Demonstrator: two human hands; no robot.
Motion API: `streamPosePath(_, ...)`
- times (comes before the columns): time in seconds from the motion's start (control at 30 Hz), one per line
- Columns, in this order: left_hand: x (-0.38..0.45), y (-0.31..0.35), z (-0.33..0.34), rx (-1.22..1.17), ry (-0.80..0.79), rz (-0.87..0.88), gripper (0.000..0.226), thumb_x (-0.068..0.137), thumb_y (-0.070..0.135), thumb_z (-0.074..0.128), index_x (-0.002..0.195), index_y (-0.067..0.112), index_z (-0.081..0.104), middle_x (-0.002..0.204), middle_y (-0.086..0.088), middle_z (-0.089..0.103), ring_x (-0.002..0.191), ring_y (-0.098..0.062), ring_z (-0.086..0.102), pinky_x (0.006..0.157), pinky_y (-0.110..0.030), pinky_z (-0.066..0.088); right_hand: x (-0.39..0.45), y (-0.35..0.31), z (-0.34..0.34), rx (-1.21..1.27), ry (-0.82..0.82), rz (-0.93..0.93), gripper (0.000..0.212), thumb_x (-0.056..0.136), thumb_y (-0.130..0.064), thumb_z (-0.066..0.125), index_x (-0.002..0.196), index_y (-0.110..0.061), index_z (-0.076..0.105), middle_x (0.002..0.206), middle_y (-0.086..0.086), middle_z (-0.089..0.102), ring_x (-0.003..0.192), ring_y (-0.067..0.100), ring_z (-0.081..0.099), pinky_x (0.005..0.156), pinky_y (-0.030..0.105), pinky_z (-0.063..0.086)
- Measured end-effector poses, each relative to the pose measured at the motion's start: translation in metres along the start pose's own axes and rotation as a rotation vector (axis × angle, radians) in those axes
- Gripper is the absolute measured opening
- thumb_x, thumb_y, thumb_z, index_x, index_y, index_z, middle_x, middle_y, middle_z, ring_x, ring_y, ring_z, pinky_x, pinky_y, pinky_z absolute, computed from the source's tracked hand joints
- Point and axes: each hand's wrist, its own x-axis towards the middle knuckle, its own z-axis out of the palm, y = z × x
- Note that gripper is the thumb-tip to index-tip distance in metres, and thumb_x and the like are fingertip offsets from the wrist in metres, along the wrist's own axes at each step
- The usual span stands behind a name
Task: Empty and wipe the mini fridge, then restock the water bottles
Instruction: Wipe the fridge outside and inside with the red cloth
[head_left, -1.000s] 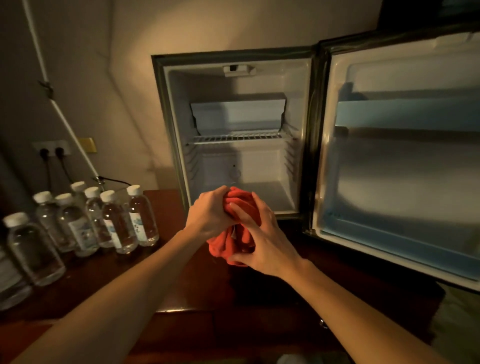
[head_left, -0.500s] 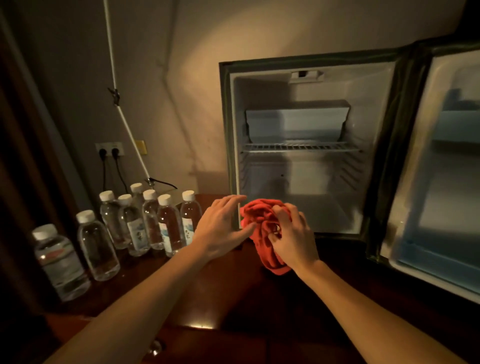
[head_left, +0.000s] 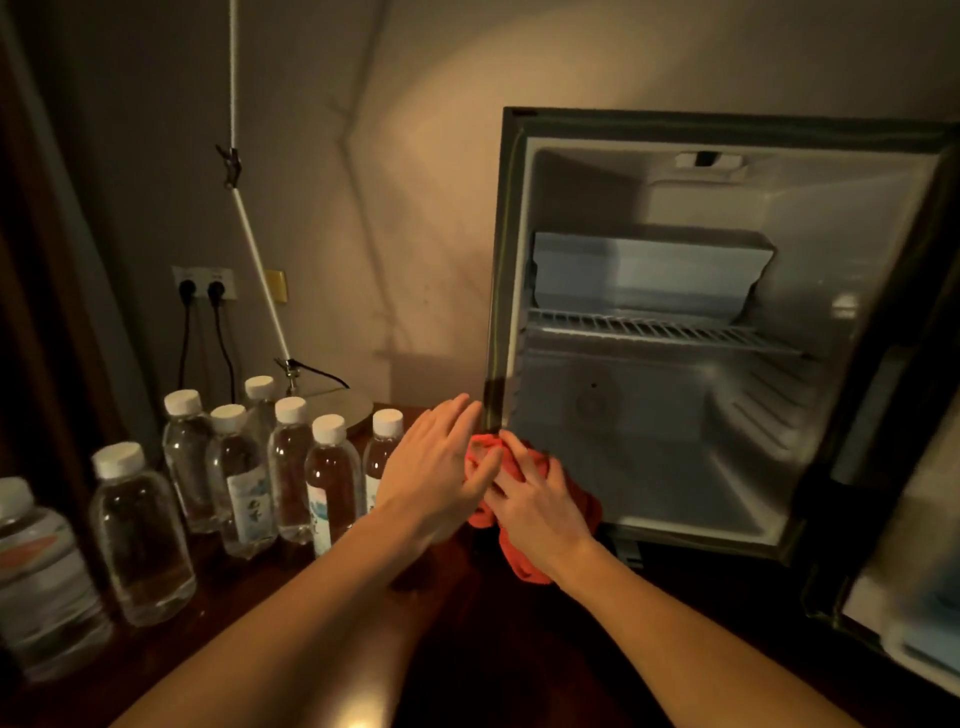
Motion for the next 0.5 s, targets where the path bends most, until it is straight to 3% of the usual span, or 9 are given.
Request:
streamPosePath(0.17,0.019,-0.008,0.006,-0.023,-0.038,-0.008,0.068,0.1,0.052,0.036,0.156,0.02,0.014,0.163,0.002,0.017,0.149,-0.01,0.013,0.115,-0.023,0.003,-0.008,0.013,0.027,-0.18,-0.039,-0.194,0.077,0.084,-0.037,0.067,0.151,-0.025,0.032,0.161,0.002,0.02,0.147,0.037,0.01,0.091,0.068,0.041)
streamPosePath(0.3,0.018,-0.012,0.004,0.008,-0.099,0.001,0.068,0.1,0.047,0.037,0.157,0.017,0.014,0.164,-0.001,0.015,0.15,-0.012,0.012,0.12,-0.028,0.006,-0.005,0.013,0.025,-0.215,-0.053,-0.216,0.081,0.084,-0.051,0.064,0.152,-0.022,0.03,0.161,0.003,0.016,0.148,0.036,0.01,0.093,0.067,0.04)
streamPosePath(0.4,0.015,-0.013,-0.002,0.094,-0.147,0.033,0.069,0.099,0.047,0.036,0.157,0.015,0.015,0.164,-0.003,0.012,0.151,-0.014,0.008,0.123,-0.033,0.005,0.005,0.019,0.018,-0.206,0.0,-0.229,0.07,0.078,-0.031,0.075,0.142,-0.024,0.047,0.153,0.001,0.029,0.142,0.032,0.026,0.088,0.061,0.046)
streamPosePath(0.5,0.012,-0.018,-0.013,0.221,-0.119,0.075,0.07,0.098,0.05,0.032,0.156,0.014,0.02,0.163,-0.005,0.017,0.151,-0.016,0.01,0.123,-0.036,0.003,0.021,0.033,0.001,-0.246,0.117,-0.224,0.051,0.085,-0.025,0.058,0.136,-0.025,0.055,0.144,-0.003,0.047,0.13,0.027,0.035,0.085,0.054,0.049)
